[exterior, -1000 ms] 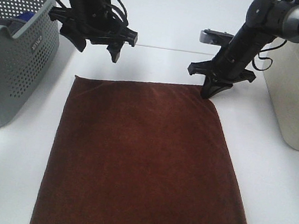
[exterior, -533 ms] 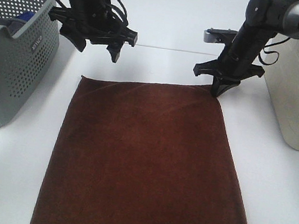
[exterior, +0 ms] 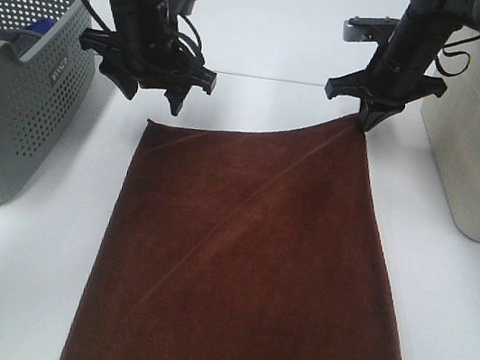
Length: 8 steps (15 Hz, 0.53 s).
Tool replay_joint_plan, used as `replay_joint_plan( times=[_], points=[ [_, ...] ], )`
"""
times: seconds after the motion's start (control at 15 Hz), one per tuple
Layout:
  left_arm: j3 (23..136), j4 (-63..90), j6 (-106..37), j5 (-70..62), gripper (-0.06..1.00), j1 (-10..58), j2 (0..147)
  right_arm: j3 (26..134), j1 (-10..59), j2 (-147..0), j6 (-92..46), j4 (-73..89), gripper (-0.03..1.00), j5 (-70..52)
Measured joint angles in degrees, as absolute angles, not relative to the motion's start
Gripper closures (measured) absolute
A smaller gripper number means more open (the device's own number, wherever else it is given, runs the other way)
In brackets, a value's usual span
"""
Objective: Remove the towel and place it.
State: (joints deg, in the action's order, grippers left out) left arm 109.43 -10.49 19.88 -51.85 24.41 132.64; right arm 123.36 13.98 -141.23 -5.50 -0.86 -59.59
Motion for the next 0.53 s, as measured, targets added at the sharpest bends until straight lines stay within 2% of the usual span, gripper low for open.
replay_joint_plan(
  times=[0.53],
  points=[
    [111.04, -11.23, 21.77, -51.8, 0.36, 23.38, 138.77, 123.36, 13.98, -141.23, -5.33, -0.92, 0.97, -59.93]
  ],
)
